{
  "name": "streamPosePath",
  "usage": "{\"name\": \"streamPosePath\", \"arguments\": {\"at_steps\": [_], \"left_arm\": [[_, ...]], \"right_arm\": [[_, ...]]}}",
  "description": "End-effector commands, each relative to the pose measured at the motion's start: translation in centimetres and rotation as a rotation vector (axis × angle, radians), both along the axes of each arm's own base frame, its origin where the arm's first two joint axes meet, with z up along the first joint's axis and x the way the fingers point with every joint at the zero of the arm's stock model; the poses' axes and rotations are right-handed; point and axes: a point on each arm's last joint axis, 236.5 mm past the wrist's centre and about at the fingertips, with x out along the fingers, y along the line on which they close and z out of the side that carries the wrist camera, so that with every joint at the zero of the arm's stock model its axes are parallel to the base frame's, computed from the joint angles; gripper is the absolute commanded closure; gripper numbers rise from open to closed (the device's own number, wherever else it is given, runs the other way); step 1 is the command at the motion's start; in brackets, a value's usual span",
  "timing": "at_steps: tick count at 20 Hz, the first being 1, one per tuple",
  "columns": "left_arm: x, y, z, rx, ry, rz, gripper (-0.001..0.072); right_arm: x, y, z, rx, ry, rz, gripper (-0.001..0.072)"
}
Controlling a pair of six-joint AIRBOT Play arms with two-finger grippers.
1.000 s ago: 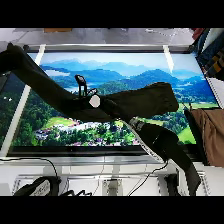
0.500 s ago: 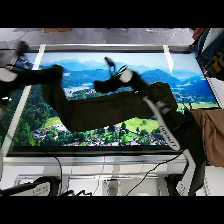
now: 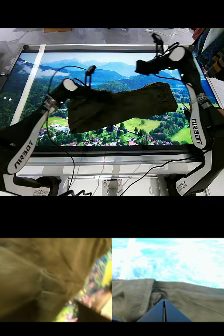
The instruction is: Fold the clothes and pants, and hang the long-sleeved shirts on hangers.
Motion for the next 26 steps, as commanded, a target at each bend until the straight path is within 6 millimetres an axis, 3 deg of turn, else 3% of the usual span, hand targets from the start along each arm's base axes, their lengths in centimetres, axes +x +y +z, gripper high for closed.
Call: {"name": "streamPosePath", "arguments": {"at_steps": [1, 4, 6, 9, 11, 14, 16, 19, 21, 24, 25, 26], "left_arm": [[-2.9, -1.8, -0.1, -0.024, 0.076, -0.085, 0.0016], [-1.6, 2.9, 1.3, -0.015, 0.085, -0.047, 0.0043], [0.9, 8.9, 1.7, 0.06, 0.041, 0.046, 0.0158], [3.1, 19.3, 0.9, 0.156, 0.073, 0.25, 0.0158], [1.5, 24.5, -2.0, 0.162, 0.164, 0.356, 0.017], [-2.7, 29.0, -8.4, 0.154, 0.321, 0.497, 0.017], [-3.4, 29.6, -10.9, 0.076, 0.345, 0.592, 0.0167], [-4.0, 28.1, -13.6, 0.018, 0.344, 0.605, 0.0106], [-4.2, 27.0, -15.2, 0.014, 0.384, 0.599, 0.0102], [-3.2, 24.3, -15.3, -0.057, 0.38, 0.581, 0.0131], [-2.7, 23.2, -14.6, -0.077, 0.334, 0.544, 0.0203], [-2.2, 22.1, -14.0, -0.102, 0.3, 0.523, 0.0229]], "right_arm": [[-0.2, -2.4, 0.1, -0.023, 0.015, -0.023, 0.0671], [-0.2, -2.3, 0.0, -0.026, 0.016, -0.021, 0.0671], [-0.3, -2.4, -0.1, -0.029, 0.02, -0.02, 0.0671], [-0.3, -2.6, -0.5, -0.04, 0.028, -0.021, 0.0672], [-0.3, -2.7, -0.6, -0.046, 0.028, -0.021, 0.0671], [-0.3, -2.7, -0.6, -0.058, 0.016, -0.002, 0.0671], [-0.2, -2.7, -0.5, -0.056, 0.01, -0.005, 0.0672], [-0.1, -2.6, -0.4, -0.05, 0.007, -0.006, 0.0671], [-0.1, -2.5, -0.4, -0.047, 0.008, -0.005, 0.0672], [-0.1, -2.4, -0.4, -0.047, 0.007, -0.004, 0.0671], [-0.2, -2.3, -0.4, -0.047, 0.007, -0.002, 0.0671], [-0.2, -2.1, -0.5, -0.049, 0.008, 0.002, 0.0671]]}}
